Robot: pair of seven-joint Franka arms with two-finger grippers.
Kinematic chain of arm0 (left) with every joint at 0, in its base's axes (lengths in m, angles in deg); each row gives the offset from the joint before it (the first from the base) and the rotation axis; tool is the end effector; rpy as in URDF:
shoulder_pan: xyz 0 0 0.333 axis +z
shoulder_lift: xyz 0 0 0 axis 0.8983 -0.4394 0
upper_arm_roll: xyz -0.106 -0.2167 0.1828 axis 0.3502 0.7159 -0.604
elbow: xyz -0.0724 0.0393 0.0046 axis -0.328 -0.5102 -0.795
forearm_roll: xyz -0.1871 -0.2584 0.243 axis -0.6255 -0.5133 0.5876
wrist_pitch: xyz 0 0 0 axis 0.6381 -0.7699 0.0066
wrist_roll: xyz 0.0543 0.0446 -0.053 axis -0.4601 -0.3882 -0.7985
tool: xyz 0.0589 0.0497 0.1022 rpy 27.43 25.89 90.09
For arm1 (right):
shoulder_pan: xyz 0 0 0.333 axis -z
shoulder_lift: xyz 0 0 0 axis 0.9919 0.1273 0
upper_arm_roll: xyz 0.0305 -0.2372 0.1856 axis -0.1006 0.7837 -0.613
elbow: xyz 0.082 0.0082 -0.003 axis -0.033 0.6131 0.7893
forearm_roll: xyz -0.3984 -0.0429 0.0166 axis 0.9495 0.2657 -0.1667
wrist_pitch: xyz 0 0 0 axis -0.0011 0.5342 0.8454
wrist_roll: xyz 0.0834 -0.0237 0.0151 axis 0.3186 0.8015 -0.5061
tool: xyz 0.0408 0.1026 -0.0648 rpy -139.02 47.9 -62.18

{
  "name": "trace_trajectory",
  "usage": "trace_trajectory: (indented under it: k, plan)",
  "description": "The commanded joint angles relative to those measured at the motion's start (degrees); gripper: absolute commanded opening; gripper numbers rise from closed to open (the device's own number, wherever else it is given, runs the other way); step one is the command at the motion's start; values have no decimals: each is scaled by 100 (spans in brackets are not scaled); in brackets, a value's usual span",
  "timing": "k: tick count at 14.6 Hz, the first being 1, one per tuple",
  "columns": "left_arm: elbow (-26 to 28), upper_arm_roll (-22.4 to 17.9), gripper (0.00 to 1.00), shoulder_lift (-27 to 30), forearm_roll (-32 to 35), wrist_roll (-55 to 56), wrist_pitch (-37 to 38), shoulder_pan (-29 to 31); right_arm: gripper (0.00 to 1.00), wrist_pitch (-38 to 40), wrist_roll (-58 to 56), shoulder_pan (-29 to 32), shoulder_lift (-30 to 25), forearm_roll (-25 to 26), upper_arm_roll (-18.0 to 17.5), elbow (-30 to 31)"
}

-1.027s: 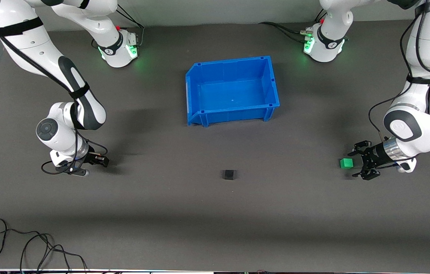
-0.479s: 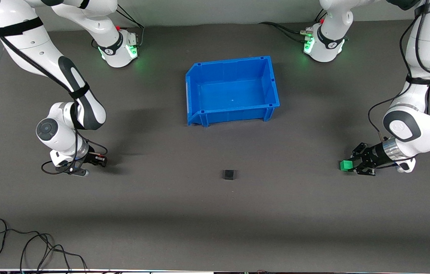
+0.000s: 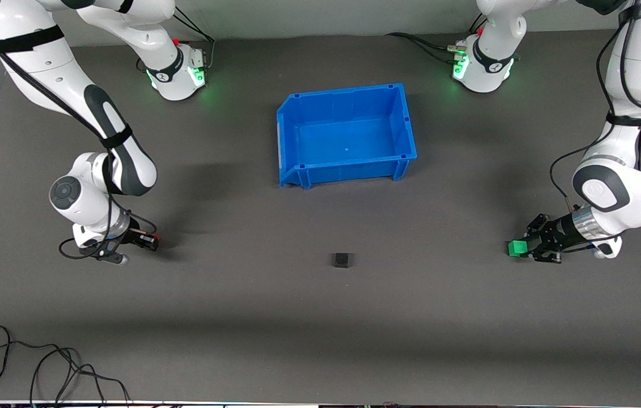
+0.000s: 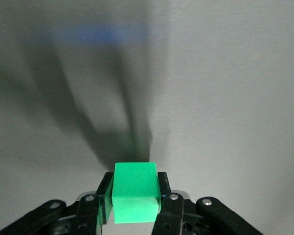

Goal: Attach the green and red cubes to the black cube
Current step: 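Carry the red cube and green cube toward the black cube with both grippers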

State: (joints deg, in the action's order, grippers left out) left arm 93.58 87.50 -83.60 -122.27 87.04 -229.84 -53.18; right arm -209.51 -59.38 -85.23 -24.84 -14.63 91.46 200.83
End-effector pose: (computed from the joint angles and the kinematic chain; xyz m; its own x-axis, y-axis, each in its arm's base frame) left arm 0.6000 0.0886 0.1512 0.0905 0.9072 -0.4108 0.9845 -0.0193 0.1742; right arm 0.5769 -0.0213 0.1448 0.9334 -0.3473 0.0904 -0.3428 -0.9374 -0.0620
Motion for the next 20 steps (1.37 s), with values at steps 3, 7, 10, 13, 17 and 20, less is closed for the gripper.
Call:
trace_trajectory:
  k: [3, 7, 10, 13, 17, 20]
  plan:
    - [-604, -31, 32, 149, 18, 586, 735, -56, 0, 106, 1086, -236, -63, -677, -63, -194]
    - [-789, -31, 32, 149, 35, 973, 772, -170, 0, 683, 3362, -974, 103, -677, -54, -781]
    - [-974, -31, 32, 105, 149, 1482, 771, -459, 0, 1589, 4944, -1387, 542, -608, -19, -1773]
    - [-992, -31, 32, 79, 176, 1958, 614, -933, 0, 2100, 6290, -1696, 981, -581, -19, -2600]
    - [-983, -31, 32, -61, 185, 2651, -53, -1733, 0, 2479, 7881, -2126, 1456, -423, -10, -3436]
    - [-983, -31, 32, -246, 185, 3101, -624, -2366, 0, 2847, 8779, -2381, 1860, -203, -10, -4077]
